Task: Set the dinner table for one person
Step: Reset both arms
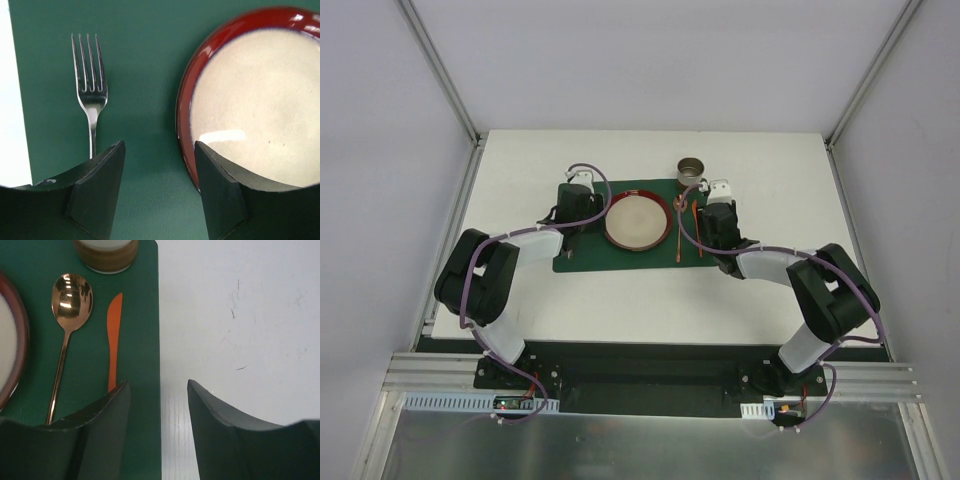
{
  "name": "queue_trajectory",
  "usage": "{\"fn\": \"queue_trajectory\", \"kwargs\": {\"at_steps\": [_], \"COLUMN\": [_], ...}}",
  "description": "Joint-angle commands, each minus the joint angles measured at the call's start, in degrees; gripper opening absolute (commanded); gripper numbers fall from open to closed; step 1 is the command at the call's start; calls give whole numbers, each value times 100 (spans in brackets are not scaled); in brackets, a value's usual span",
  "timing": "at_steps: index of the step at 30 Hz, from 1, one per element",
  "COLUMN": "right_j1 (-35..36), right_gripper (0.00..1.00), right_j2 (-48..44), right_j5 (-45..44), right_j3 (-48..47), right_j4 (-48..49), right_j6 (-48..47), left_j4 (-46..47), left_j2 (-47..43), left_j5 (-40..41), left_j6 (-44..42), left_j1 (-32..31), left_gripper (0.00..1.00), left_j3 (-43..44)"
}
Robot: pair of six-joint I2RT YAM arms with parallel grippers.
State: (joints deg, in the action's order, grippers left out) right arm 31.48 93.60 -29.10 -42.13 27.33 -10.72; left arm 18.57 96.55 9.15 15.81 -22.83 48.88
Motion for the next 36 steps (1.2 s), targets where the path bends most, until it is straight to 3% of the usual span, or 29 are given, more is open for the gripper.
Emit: {"fn": "queue_trajectory", "kwargs": {"at_steps": [1, 5, 14, 15, 16, 25, 26, 27, 36], "right_j1": [24, 33, 33, 24, 33, 33, 33, 33, 24], "right_gripper": [53, 53, 53, 52, 52, 57, 66, 97, 100], "right_j2": [18, 44, 132, 132, 123, 123, 106, 88, 62], "right_j5": [1, -8, -34, -43, -52, -87, -96, -26, -8], "right_j3": [-234, -269, -419, -419, -419, -410, -410, -393, -401], "right_j4": [677, 660, 449, 448, 448, 422, 422, 413, 282], "right_j6": [-105, -132, -115, -123, -115, -97, -97, -114, -167], "left_j4": [779, 929, 1343, 1342, 1351, 1430, 1430, 1439, 1448], "left_j2": [-110, -146, -40, -49, -49, -84, -101, -102, -93], "left_j5": [131, 298, 351, 360, 386, 720, 755, 825, 1019], "left_j6": [-158, -26, -184, -193, -193, -254, -254, -245, -272], "left_j1": [-20, -20, -55, -64, -81, -213, -231, -248, -318], "left_gripper": [59, 68, 67, 74, 99, 99, 99, 99, 99], "left_j3": [-1, -116, -230, -230, -239, -292, -300, -300, -300]}}
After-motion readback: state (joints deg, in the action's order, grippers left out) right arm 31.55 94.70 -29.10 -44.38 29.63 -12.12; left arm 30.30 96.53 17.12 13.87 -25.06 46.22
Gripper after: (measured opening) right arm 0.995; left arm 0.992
